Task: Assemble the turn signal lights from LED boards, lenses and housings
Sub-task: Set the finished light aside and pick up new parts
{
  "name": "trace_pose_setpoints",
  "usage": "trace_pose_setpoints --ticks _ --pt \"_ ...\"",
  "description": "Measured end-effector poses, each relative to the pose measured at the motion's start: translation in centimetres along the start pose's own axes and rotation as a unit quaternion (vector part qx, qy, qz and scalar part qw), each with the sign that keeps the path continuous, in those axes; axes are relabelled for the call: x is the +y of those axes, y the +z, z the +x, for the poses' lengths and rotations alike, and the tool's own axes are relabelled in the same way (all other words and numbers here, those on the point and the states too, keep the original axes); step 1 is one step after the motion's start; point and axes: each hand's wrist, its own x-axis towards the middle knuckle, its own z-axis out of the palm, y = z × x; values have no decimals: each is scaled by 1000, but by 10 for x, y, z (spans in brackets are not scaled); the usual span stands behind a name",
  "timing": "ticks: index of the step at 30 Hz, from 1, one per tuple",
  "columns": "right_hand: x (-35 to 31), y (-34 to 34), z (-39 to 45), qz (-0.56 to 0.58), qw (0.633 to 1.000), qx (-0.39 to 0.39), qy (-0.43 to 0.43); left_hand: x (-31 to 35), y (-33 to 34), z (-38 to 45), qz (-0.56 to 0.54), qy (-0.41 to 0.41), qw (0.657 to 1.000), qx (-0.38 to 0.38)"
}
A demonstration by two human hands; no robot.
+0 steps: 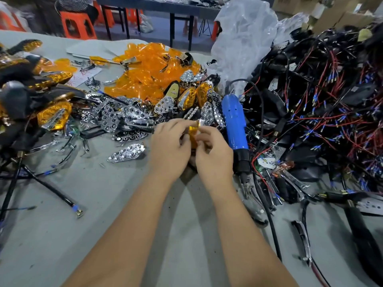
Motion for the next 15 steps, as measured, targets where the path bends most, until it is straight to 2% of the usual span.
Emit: trace_pose_setpoints --ticks 2,4,6,8,10,12,15 --pt "-2 1 -2 42 999 -26 -15 5 -2 -2 -74 37 996 -16" --pt "-7 0 -3 25 998 -6 -54 8 -1 -4 -107 36 993 -33" --pt "-9 -7 1 -31 992 84 -93 7 2 -4 -107 26 992 -60" --pt "-7 -22 13 -99 975 184 -81 5 5 -5 -104 15 991 -80" --pt "-3 -40 26 -145 962 233 11 4 6 -5 -109 13 990 -89" --pt "4 -55 38 -169 945 246 132 4 7 -6 -101 18 991 -85" --pt "16 -65 45 -168 934 199 247 5 7 -5 -98 15 991 -85"
